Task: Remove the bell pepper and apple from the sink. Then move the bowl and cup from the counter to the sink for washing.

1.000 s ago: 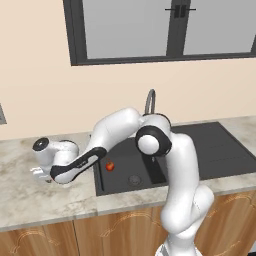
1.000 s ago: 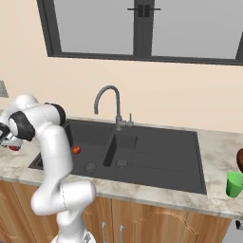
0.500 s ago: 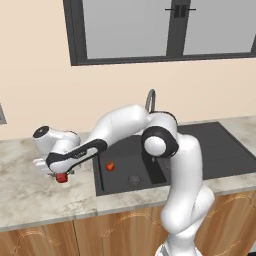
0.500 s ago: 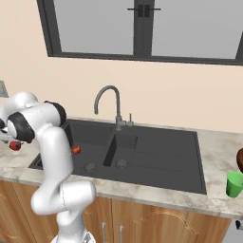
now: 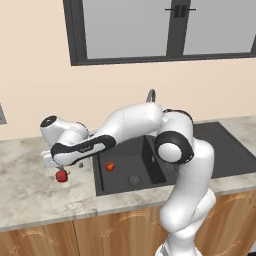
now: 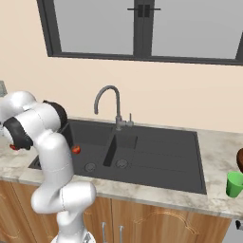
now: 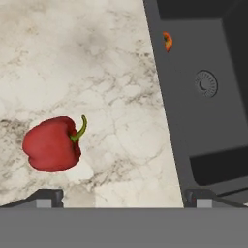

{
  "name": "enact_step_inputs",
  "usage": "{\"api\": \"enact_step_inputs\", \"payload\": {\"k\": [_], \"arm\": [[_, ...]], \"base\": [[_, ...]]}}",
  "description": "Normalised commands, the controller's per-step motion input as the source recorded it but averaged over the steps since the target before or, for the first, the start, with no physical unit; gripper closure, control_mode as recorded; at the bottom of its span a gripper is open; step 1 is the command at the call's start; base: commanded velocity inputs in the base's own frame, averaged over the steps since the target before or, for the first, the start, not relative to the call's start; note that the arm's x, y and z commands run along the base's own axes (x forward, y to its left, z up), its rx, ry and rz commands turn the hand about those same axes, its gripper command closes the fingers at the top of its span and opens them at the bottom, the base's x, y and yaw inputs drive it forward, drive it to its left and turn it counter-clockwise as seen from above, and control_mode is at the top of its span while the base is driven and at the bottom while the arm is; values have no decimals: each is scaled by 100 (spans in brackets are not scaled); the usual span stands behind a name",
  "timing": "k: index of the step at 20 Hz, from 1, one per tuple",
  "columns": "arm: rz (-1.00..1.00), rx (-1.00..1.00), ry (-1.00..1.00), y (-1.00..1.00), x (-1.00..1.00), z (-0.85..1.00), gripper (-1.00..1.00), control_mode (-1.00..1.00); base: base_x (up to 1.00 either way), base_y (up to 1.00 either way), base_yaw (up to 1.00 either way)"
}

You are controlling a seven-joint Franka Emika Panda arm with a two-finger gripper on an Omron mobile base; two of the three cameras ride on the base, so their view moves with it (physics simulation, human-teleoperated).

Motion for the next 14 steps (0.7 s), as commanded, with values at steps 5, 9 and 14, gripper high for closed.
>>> {"api": "enact_step_inputs", "payload": {"k": [5, 9, 14], "arm": [[0, 0, 0, -43, -18, 37, -100, -100], [1, 0, 0, -50, -15, 28, -100, -100], [13, 0, 0, -57, -14, 19, -100, -100]], "base": [[0, 0, 0], [0, 0, 0], [0, 0, 0]]}}
